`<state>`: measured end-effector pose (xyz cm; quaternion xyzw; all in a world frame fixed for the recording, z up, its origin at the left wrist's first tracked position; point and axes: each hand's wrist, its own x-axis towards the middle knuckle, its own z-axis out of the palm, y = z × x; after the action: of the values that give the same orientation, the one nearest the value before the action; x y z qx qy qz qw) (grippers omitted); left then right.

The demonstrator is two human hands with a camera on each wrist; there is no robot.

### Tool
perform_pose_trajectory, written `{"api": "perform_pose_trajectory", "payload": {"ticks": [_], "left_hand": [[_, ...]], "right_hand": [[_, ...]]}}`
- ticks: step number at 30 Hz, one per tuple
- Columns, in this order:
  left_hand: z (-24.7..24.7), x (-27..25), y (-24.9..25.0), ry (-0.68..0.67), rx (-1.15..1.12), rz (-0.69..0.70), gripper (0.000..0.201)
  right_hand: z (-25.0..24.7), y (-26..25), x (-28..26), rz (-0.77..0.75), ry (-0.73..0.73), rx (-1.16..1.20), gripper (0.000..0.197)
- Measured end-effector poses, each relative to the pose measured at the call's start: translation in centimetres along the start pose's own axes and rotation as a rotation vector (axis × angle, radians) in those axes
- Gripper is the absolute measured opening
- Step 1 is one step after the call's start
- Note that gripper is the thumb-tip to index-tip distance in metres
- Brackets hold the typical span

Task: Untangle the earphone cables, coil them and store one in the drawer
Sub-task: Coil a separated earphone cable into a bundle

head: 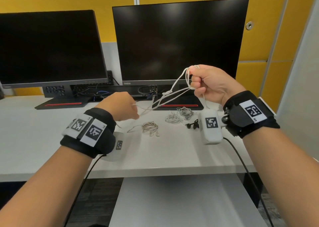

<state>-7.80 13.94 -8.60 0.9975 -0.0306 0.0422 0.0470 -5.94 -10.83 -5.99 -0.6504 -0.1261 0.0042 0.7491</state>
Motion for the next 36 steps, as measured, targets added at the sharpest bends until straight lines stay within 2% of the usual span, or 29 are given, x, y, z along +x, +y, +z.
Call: {"api": "perform_pose_trajectory", "payload": {"ticks": [2,3,4,6,8,13,17,22,24,29,36], "left_hand": [[-0.1,-0.5,0.6,-0.031,-0.176,0.088,0.056],[-0.2,-1.1,1.1,0.004,-0.281,0.146,0.06],[-0.2,-1.5,1.8,0.095,-0.388,0.228,0.054],[-0.2,-2.3,3.4,0.344,-0.637,0.401,0.026],[-0.3,-2.8,5.0,0.467,-0.774,0.485,0.003],[1.0,-1.5,6.7,0.41,-0.627,0.4,0.015],[1.5,-1.1,6.8,0.386,-0.643,0.32,0.025],[2.0,-1.7,7.3,0.23,-0.743,0.301,0.016],[2.1,-1.5,7.2,0.259,-0.746,0.315,0.012],[1.9,-1.3,6.2,0.301,-0.678,0.33,0.02],[0.9,-1.2,2.2,0.492,-0.491,0.015,0.032]], "right_hand": [[0.5,0.3,0.1,0.013,-0.024,-0.011,0.022],[0.8,0.5,0.1,0.021,-0.037,-0.018,0.022],[1.1,0.6,0.2,0.03,-0.05,-0.025,0.022],[1.7,0.9,0.1,0.046,-0.079,-0.035,0.022],[2.3,1.1,0.1,0.053,-0.107,-0.03,0.02],[3.1,1.2,-0.2,0.052,-0.132,-0.026,0.013],[3.2,1.2,-0.3,0.05,-0.134,0.018,0.012],[3.2,1.0,-0.3,0.042,-0.143,0.079,0.017],[3.0,0.9,-0.3,0.043,-0.137,0.085,0.017],[2.2,0.8,-0.4,0.051,-0.106,0.058,0.013],[1.1,0.9,-0.3,0.066,-0.054,0.077,0.013]]}}
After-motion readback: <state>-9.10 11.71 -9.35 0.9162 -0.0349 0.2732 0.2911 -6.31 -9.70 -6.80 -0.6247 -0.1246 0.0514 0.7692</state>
